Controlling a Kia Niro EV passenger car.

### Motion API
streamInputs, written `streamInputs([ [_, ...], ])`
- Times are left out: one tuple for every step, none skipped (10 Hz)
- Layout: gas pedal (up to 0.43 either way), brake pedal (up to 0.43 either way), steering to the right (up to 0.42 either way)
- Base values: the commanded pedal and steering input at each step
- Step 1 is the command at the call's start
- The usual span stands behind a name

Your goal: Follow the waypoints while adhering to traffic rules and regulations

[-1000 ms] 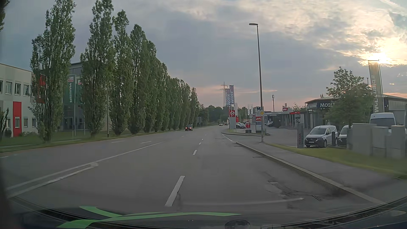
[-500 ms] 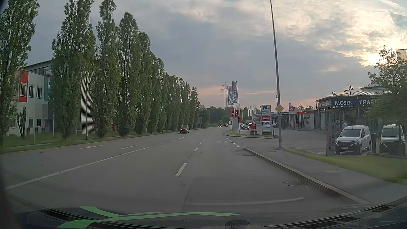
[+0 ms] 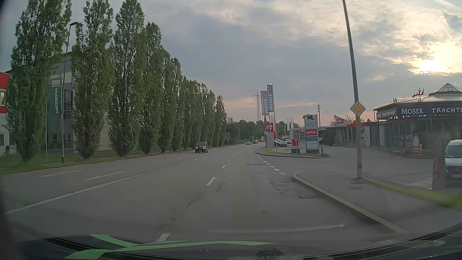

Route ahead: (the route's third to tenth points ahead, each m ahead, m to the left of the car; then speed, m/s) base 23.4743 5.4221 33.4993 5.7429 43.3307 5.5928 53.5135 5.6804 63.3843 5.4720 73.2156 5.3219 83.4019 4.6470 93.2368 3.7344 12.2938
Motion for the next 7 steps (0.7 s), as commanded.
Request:
streamInputs([
  [0.059,0.000,-0.008],
  [0.047,0.000,-0.009],
  [0.047,0.000,-0.009],
  [0.039,0.000,-0.009],
  [0.028,0.000,-0.010],
  [0.028,0.000,-0.011],
  [0.020,0.000,-0.010],
])
